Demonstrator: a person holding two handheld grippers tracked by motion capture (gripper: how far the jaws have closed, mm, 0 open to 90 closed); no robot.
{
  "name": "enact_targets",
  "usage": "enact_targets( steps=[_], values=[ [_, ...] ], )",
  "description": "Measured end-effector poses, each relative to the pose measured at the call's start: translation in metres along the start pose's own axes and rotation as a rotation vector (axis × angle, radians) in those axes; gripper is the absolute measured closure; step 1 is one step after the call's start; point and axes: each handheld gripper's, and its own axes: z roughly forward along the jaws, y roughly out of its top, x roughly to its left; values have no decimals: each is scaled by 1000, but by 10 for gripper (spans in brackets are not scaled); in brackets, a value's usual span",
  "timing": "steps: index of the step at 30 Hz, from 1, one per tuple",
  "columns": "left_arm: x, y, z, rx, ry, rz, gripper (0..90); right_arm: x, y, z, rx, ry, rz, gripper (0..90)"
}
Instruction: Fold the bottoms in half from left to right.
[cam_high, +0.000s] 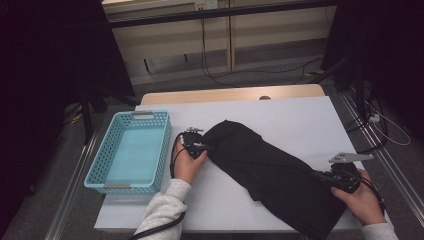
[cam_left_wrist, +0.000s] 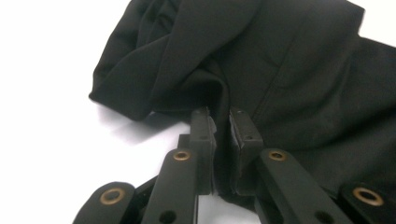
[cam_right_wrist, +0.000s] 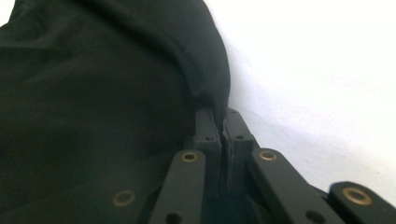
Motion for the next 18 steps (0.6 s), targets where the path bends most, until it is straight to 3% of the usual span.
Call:
enact_targets(
  steps=[3, 6, 8, 10, 13, 18],
  values=[
    [3, -12, -15, -1, 17, -10, 799, -1, 3, -2, 4, 6, -15, 877],
    [10, -14, -17, -25, 50, -16, 685, -1, 4, -1, 11, 1, -19, 877],
    [14, -13, -16, -38, 51, -34, 662, -1, 6, 0, 19, -4, -25, 877],
    [18, -9, -15, -51, 82, -31, 627, -1, 7, 0, 20, -7, -32, 877],
    [25, -5, -12, -63, 81, -63, 630, -3, 6, 1, 22, -5, -29, 877],
    [35, 3, -11, -64, 129, -98, 639, -5, 5, 1, 24, -1, -28, 877]
  ],
)
